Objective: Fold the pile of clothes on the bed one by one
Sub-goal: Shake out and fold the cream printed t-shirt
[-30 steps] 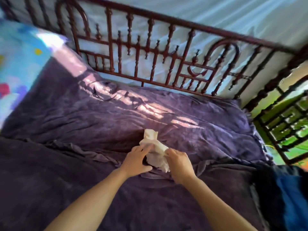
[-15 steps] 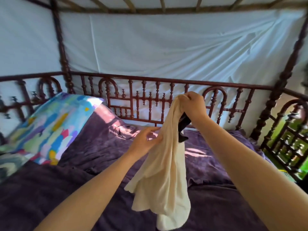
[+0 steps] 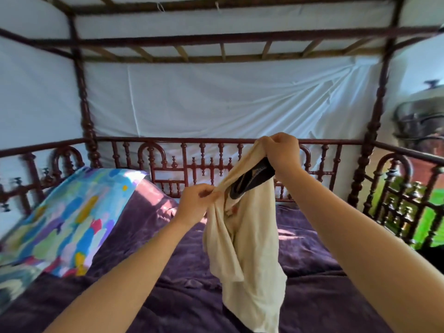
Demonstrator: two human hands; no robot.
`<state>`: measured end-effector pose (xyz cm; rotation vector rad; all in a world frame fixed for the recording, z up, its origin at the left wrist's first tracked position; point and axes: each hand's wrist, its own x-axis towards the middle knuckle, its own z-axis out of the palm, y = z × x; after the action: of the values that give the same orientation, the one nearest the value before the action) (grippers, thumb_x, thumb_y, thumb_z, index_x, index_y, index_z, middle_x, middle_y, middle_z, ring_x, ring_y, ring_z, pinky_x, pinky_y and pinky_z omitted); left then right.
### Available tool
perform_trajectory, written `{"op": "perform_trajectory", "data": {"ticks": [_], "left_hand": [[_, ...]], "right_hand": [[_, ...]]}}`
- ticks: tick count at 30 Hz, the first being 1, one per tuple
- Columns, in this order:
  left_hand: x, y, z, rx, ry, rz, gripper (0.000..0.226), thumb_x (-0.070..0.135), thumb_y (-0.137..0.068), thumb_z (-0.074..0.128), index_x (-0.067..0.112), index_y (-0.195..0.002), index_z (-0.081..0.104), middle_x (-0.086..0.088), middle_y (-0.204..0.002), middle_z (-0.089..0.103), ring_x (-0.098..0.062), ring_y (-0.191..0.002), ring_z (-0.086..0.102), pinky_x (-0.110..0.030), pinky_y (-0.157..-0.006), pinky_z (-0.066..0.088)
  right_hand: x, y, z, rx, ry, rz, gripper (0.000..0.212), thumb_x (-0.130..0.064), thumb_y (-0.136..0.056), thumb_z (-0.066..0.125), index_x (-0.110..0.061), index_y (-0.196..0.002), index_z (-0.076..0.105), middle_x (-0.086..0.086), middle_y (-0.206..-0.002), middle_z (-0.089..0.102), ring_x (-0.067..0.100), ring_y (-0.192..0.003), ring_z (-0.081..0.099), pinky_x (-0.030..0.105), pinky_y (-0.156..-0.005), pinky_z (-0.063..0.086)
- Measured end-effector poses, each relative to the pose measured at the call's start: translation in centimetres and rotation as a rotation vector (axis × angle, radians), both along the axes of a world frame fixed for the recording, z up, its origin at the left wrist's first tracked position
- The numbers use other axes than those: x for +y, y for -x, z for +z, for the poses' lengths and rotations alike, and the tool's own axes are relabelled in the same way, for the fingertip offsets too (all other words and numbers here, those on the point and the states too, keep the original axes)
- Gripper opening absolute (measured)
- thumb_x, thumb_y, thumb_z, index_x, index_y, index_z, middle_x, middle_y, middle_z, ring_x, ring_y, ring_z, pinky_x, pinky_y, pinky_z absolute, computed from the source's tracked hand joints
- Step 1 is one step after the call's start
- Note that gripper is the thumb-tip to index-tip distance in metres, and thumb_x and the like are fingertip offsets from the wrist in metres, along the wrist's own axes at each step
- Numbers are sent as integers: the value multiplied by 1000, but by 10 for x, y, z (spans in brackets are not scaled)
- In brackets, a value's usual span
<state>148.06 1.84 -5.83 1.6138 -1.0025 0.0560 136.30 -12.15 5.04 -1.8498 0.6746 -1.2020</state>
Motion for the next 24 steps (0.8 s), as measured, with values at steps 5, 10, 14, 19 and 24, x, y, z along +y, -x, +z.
{"op": "perform_trajectory", "data": {"ticks": [5,10,14,19,24], "left_hand": [[39,-34,35,-78,34,37,16,10,-84,66,7,-99,71,7,-80,65,7,-68,54,-2,-61,42],[65,-64,57,-190,49,116,16,9,-88,62,4,-98,73,-5,-89,69,-4,-72,55,-9,-61,37],[86,-92,64,-272,17,202,20,13,-89,61,3,-101,72,-12,-98,72,-18,-89,63,-20,-73,41],[106,-108,81,-428,26,297,18,13,-90,59,5,-96,74,-13,-100,72,-28,-97,64,-29,-77,42],[126,-121,102,-495,47,397,20,19,-90,59,5,-92,73,-16,-99,71,-30,-96,64,-32,-74,41]], "right_hand": [[16,5,-9,36,1,-23,24,-17,-87,62,7,-84,64,14,-73,56,24,-68,53,37,-65,46],[30,6,-12,146,84,37,40,-22,-81,71,-11,-50,48,-1,-49,43,13,-48,43,27,-54,36],[37,7,-13,355,230,57,22,-28,-73,79,-11,-67,66,-3,-69,59,9,-68,54,25,-66,42],[57,-5,-13,461,350,178,20,-29,-73,78,-23,-63,62,-10,-60,55,0,-56,48,14,-58,35],[78,-20,0,774,519,209,44,-17,-74,76,-17,-50,39,-12,-45,32,4,-39,32,15,-44,28]]}}
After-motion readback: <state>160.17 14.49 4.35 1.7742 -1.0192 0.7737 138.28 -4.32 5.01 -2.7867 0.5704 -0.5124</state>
